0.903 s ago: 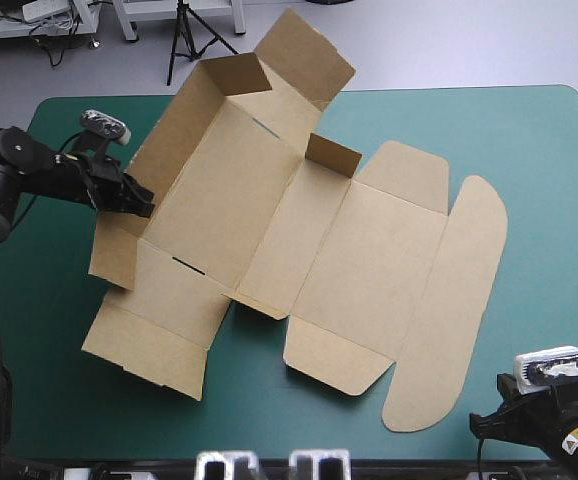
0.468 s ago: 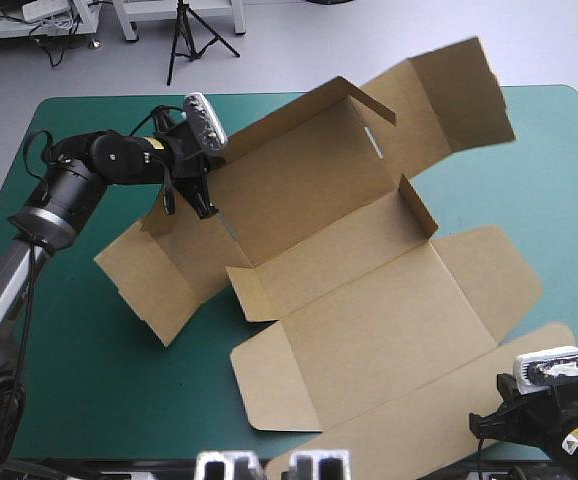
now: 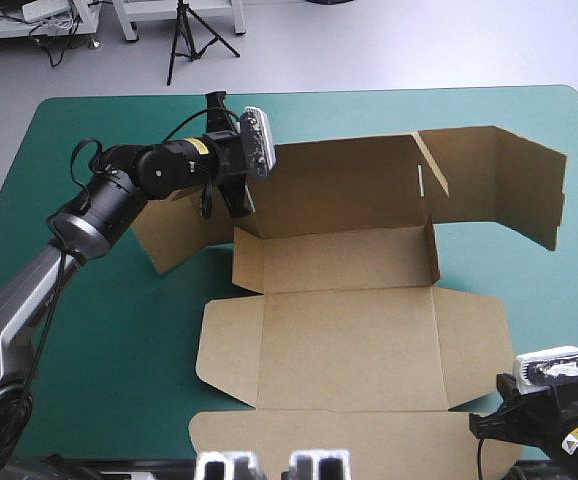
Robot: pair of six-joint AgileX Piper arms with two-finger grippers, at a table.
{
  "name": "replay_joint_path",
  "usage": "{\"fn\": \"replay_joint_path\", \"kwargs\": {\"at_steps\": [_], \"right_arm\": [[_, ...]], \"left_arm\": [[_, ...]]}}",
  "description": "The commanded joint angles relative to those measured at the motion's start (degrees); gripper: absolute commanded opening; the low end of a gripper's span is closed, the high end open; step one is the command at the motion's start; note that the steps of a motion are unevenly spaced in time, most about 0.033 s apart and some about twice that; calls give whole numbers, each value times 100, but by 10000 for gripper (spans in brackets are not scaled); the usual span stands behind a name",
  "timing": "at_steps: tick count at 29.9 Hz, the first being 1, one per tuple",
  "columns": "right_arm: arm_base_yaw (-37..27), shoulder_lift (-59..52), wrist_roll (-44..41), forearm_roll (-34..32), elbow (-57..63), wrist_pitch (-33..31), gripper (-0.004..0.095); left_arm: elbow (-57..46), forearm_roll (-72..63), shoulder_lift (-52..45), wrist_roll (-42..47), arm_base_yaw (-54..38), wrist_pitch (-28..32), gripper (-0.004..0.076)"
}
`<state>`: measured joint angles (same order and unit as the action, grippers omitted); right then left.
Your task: Fold the box
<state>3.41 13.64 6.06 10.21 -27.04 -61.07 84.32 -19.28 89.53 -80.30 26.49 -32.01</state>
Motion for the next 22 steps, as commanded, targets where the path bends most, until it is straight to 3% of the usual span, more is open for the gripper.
{"fn": "replay_joint_path", "kwargs": {"at_steps": [1,11,22], "right_arm": [[-35,52,-14,26,-144,323,-18],[-35,52,-564,-65,-264,426,-18],[-35,266,-661,-91,-1105,416,-17]], "left_arm": [[206,705,-259,217,381,503,-9],[-58,4850,-259,3722,1131,1004,-9],[-960,8772,-259,7692,1591,961,-9]]}}
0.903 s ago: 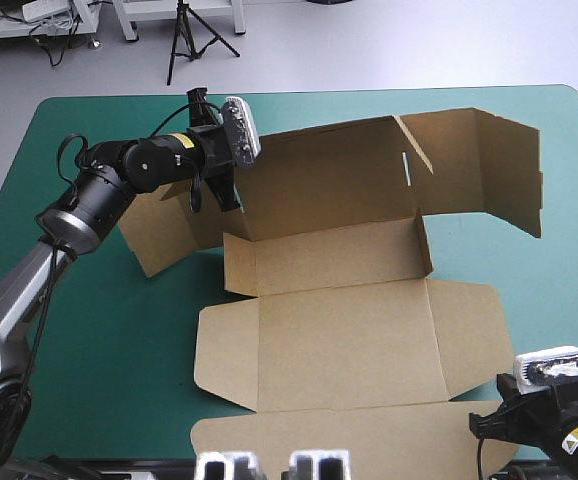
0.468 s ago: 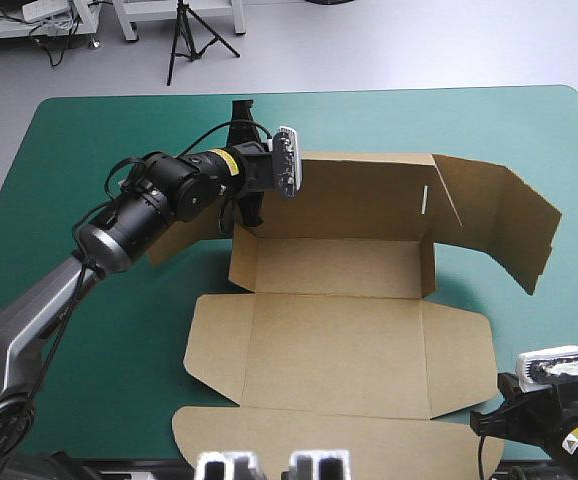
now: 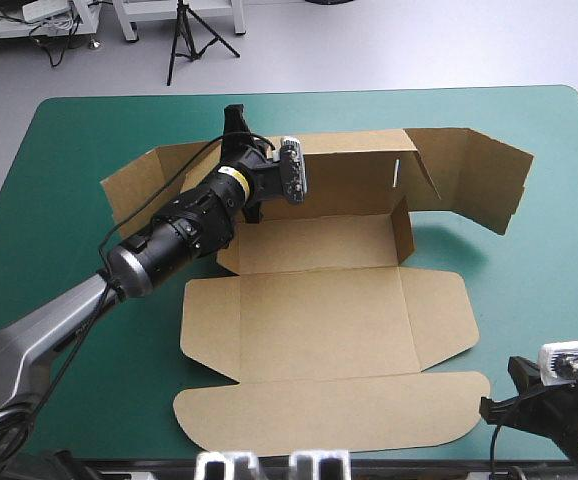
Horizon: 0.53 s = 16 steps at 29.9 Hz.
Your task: Fold the box
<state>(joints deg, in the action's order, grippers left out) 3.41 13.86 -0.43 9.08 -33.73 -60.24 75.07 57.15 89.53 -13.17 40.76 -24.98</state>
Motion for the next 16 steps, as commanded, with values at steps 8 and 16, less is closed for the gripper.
{"fn": "replay_joint_path", "kwargs": {"at_steps": [8,16], "right_arm": [[-35,1431,319,23,-1662,398,-18],[-35,3182,712,23,-3624,490,-18]], "left_arm": [[-575,2664,-259,2644,498,174,-9],[-683,2815,-259,3197,498,-223,-9]]}}
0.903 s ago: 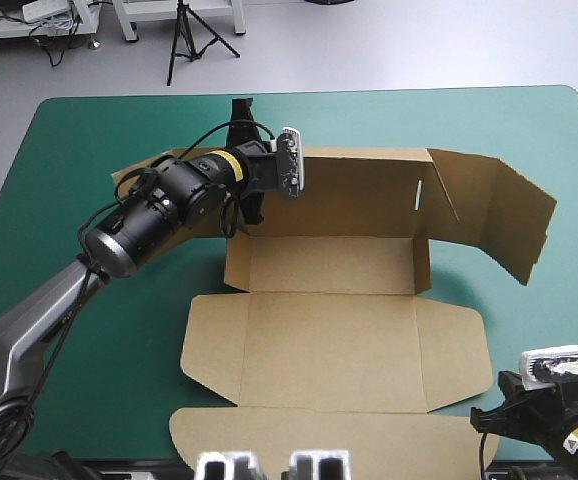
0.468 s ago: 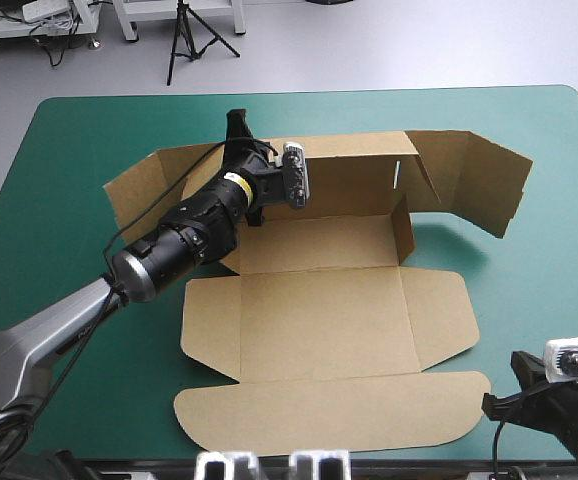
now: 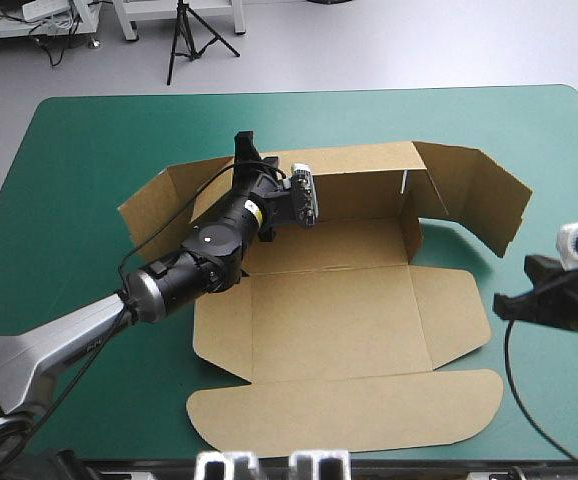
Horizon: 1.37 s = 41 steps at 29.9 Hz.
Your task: Fold the box
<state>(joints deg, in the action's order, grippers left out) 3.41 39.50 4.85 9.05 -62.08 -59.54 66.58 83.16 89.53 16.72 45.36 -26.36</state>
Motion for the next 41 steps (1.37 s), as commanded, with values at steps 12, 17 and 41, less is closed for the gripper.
{"fn": "replay_joint_path", "kwargs": {"at_steps": [12,17,41], "right_arm": [[-35,3529,447,110,-3628,200,-18],[-35,4344,583,87,-4075,275,-19],[-159,6298,956,197,-5245,-1199,-19]], "left_arm": [[166,923,-259,1359,38,-96,-9],[166,1463,-259,1695,38,-96,-9],[166,1495,-259,1574,27,-228,-9]]}}
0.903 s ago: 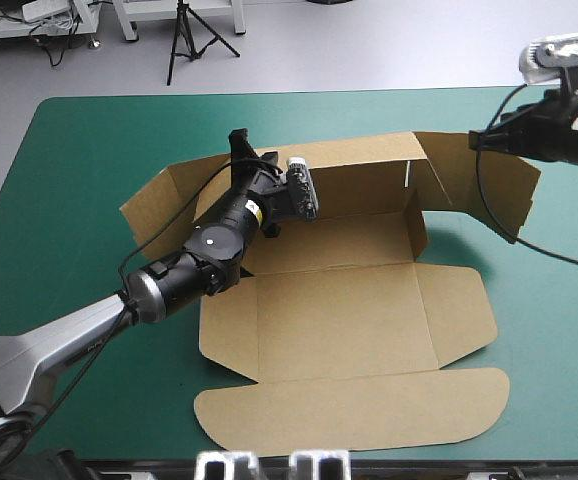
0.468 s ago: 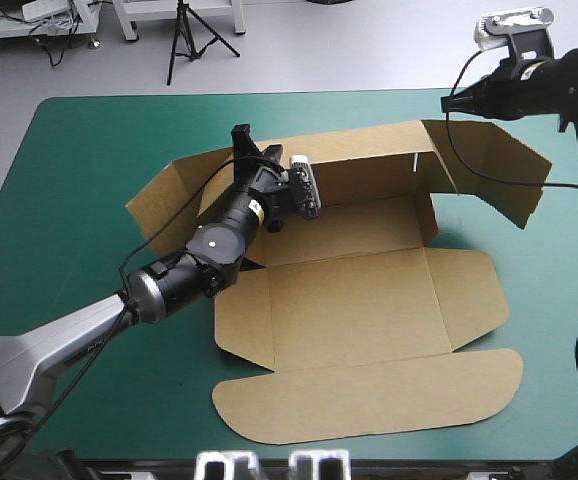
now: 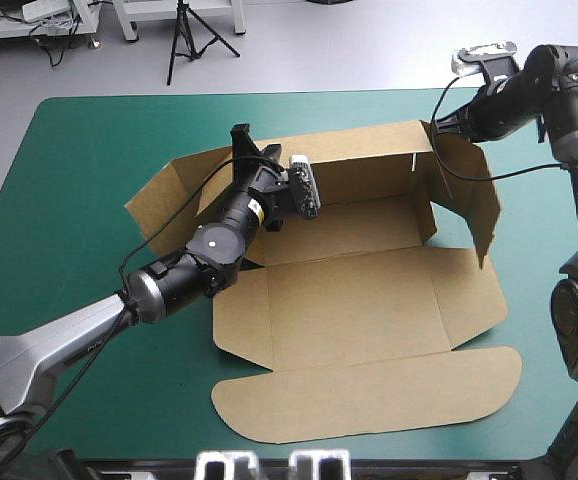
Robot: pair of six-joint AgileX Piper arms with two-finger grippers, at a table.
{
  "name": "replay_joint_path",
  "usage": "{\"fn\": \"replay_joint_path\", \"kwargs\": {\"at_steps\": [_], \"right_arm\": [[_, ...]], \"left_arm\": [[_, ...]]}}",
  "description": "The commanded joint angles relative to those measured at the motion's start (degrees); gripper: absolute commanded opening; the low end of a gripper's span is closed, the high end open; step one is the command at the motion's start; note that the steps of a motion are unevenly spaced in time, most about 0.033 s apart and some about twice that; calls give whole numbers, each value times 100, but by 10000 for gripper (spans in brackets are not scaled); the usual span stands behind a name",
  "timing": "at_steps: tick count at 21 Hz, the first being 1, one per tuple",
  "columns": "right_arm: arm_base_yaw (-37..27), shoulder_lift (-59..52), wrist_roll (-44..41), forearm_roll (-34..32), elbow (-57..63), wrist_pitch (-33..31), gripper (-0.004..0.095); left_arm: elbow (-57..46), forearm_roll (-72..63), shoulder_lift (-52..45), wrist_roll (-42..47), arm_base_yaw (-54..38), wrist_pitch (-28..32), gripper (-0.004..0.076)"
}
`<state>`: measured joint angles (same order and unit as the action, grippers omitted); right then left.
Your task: Fold the box
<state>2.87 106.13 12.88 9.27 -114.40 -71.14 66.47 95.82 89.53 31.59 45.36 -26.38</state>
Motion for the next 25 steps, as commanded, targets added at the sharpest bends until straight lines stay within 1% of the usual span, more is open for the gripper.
{"fn": "replay_joint_path", "kwargs": {"at_steps": [1,3,7,8,9,12,13,14,15,16,17,19,20,21,22,25], "right_arm": [[-157,-429,246,327,166,-40,-19],[-157,-509,427,542,386,-40,-19],[-157,-610,606,881,638,-40,-19],[-157,-709,802,1138,853,-40,-19],[-157,-826,976,1284,1156,62,-19],[-178,-1202,1187,1300,1832,497,-18],[-239,-1436,1399,1510,2253,760,-17],[-303,-1555,1475,1647,2426,858,-17],[-483,-1777,1771,1989,2911,1085,-19],[-565,-1858,1911,2197,3097,1142,-19],[-799,-2057,2287,2580,3570,1292,-19],[-1114,-2284,2838,3004,4259,1505,-19],[-1240,-2376,3287,3308,4657,1678,-17],[-1300,-2434,3640,3590,4982,1769,-17],[-1347,-2483,4128,4020,5285,1858,-17],[-1360,-2548,4878,4662,5799,1936,-17]], "left_arm": [[177,229,-259,87,27,-225,-9],[177,229,-259,87,27,-185,-9],[177,229,-248,87,27,92,-9],[177,229,-221,87,27,185,-9],[177,229,-137,87,27,130,-9],[177,206,43,87,27,115,-9],[177,232,99,87,27,171,-9],[177,232,124,87,27,184,-9],[177,245,154,87,27,184,-9],[177,245,166,87,27,184,-9],[177,245,175,87,27,184,-9],[177,245,202,87,27,184,-9],[177,245,202,87,27,184,-9],[177,245,212,87,27,197,-9],[177,245,212,87,27,213,-9],[177,245,212,87,27,213,-9]]}}
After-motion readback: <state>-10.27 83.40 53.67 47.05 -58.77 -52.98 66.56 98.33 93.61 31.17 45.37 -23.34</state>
